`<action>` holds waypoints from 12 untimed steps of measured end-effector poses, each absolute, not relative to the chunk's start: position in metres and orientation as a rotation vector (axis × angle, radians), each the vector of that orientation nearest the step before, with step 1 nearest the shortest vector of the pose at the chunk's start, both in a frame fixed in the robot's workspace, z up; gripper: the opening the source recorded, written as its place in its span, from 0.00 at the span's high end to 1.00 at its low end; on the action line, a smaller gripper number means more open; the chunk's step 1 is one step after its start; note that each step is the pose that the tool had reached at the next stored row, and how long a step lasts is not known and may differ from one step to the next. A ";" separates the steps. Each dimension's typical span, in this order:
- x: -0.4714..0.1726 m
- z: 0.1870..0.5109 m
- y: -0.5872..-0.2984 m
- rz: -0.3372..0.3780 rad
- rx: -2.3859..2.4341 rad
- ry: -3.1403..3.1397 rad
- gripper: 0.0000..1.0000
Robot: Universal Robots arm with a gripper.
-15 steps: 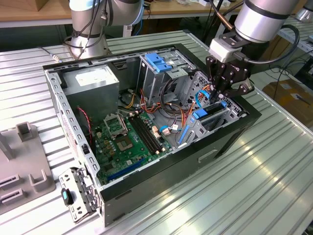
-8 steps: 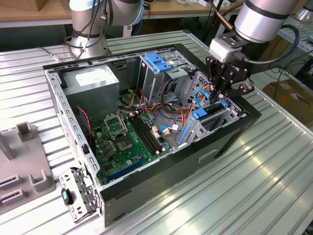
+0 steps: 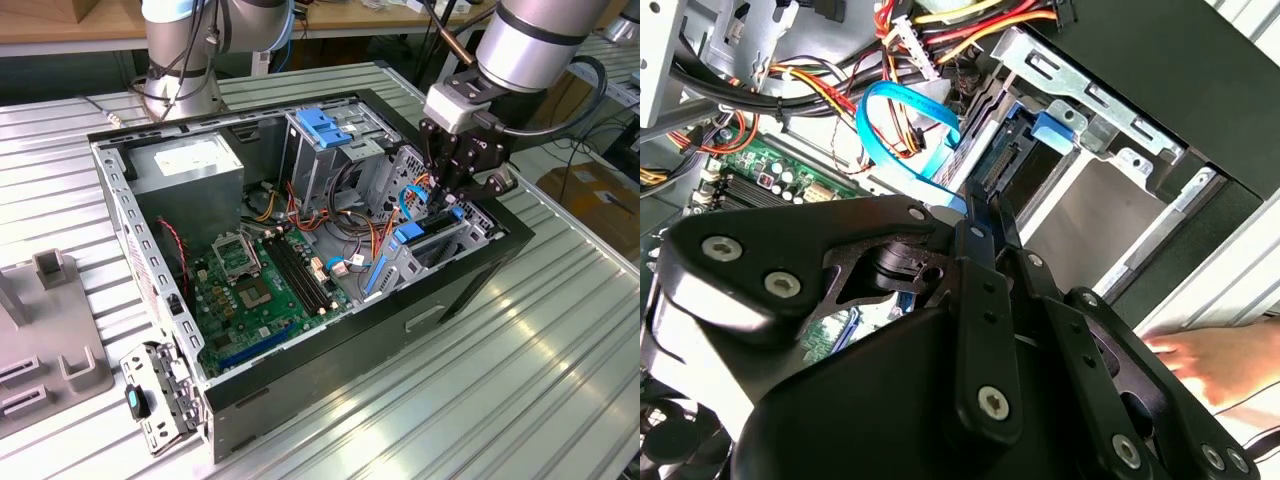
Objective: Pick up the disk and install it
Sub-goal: 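Insert the first disk wire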
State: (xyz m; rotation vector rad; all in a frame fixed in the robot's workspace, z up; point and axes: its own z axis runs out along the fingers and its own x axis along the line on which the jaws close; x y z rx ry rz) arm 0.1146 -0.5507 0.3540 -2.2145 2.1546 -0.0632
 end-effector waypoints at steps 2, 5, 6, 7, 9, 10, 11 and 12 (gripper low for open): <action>0.114 0.353 -0.551 -0.065 -2.214 2.154 0.84; 0.114 0.350 -0.552 -0.066 -2.192 2.177 0.84; 0.114 0.350 -0.552 -0.066 -2.192 2.177 0.84; 0.114 0.350 -0.553 -0.067 -2.191 2.177 0.84; 0.114 0.350 -0.553 -0.067 -2.191 2.177 0.84; 0.114 0.350 -0.553 -0.067 -2.191 2.178 0.84; 0.114 0.350 -0.553 -0.067 -2.188 2.182 0.84; 0.114 0.350 -0.553 -0.067 -2.184 2.185 0.84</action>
